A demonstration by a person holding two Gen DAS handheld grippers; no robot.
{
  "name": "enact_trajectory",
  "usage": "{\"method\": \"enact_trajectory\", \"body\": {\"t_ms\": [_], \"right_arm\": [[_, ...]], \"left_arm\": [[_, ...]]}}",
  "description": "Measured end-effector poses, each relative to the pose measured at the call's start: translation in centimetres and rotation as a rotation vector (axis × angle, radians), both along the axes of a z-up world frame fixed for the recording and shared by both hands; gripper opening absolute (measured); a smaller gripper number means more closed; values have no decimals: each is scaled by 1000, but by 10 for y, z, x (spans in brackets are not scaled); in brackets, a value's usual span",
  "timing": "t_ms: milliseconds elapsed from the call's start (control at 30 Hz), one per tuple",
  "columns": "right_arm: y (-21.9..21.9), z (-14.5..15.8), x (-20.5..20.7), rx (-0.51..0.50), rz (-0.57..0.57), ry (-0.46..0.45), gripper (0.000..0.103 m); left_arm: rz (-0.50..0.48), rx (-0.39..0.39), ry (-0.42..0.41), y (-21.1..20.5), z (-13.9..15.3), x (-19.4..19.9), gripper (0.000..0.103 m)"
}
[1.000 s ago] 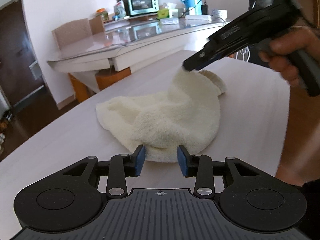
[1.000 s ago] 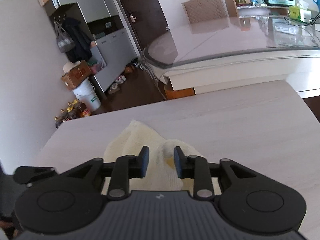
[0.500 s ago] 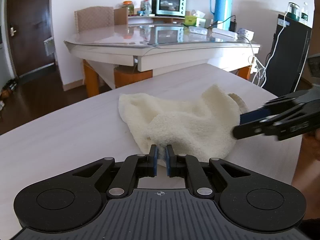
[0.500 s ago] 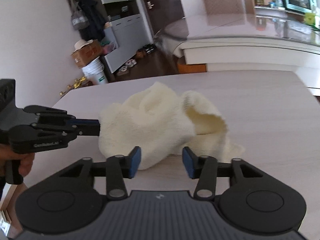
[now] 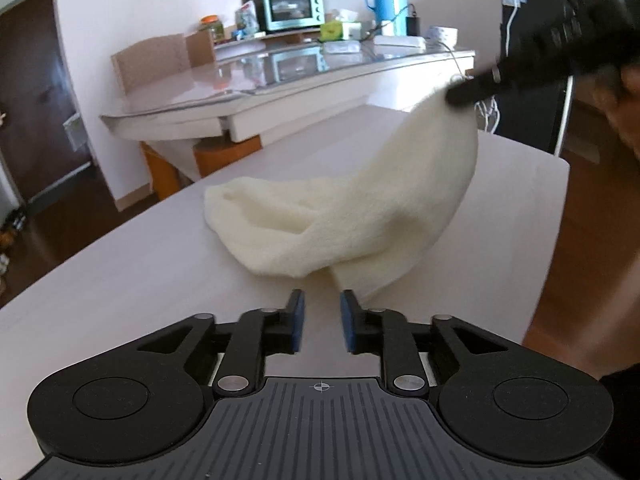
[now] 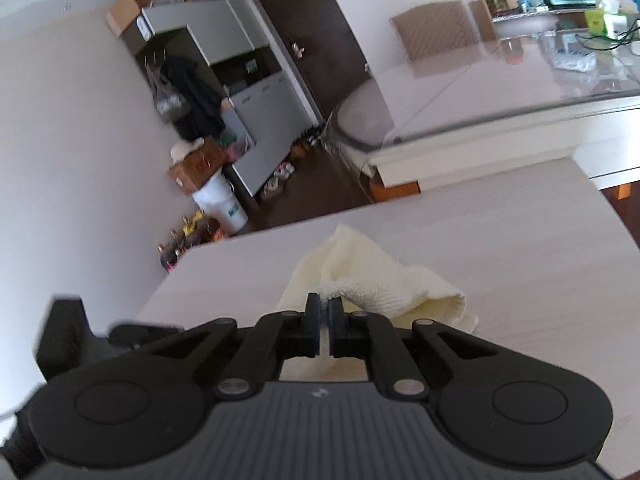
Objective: Fold towel
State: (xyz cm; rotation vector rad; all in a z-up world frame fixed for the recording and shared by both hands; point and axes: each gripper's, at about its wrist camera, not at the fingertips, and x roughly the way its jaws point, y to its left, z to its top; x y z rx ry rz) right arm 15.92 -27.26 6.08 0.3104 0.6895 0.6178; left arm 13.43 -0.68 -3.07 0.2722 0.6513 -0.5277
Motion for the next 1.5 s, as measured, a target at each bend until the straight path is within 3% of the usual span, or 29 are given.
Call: {"method": "enact_trajectory", "body": {"t_ms": [67, 167, 300, 367, 400, 433, 600, 733, 767, 867, 967, 1067, 1133, 1200, 1333, 1500], "right_arm": [[-2, 6, -1, 20, -11, -5, 4], [-5, 12, 2, 59, -22, -5, 4], [-5, 22, 5, 99, -13, -4, 4], [-3, 25, 6, 97, -7, -7, 4], [-2, 25, 6, 97, -6, -8, 4], [-1, 25, 7, 93, -10, -10, 4], [-3, 19, 9, 35, -48, -16, 4], [6, 3, 10, 25, 0, 30, 4], [11, -2, 10, 25, 21, 46, 4], [23, -20, 1, 5, 86, 103, 5], [19, -39, -15, -20, 91, 160, 5], [6, -52, -29, -57, 51, 199, 10], [-7, -57, -40, -84, 4, 214, 17], [-17, -57, -49, -100, -35, 209, 17], [-34, -49, -56, -92, -114, 150, 24], [-23, -45, -34, -182, -166, 1, 24]], "left_arm": [[-10, -12, 3, -7, -2, -2, 35], [-30, -51, 4, -17, -2, -2, 47], [-29, -83, -7, -34, -3, 8, 47], [-23, -80, -23, -40, -4, 14, 44], [-13, -62, -28, -43, -6, 19, 22], [-4, -41, -30, -44, -6, 22, 7], [10, 114, -138, -32, 12, 9, 6], [8, 394, -303, -23, 35, -24, 6], [-11, 457, -309, -21, 37, -33, 6], [-130, 517, -195, -16, 34, -52, 9], [-251, 459, -83, -14, 22, -70, 14], [-286, 369, -33, -10, 18, -74, 20], [-280, 308, -26, -4, 21, -71, 35], [-278, 249, -28, 4, 28, -68, 42], [-230, 182, -62, 14, 41, -52, 51], [-112, 204, -117, 5, 41, -11, 51]]}}
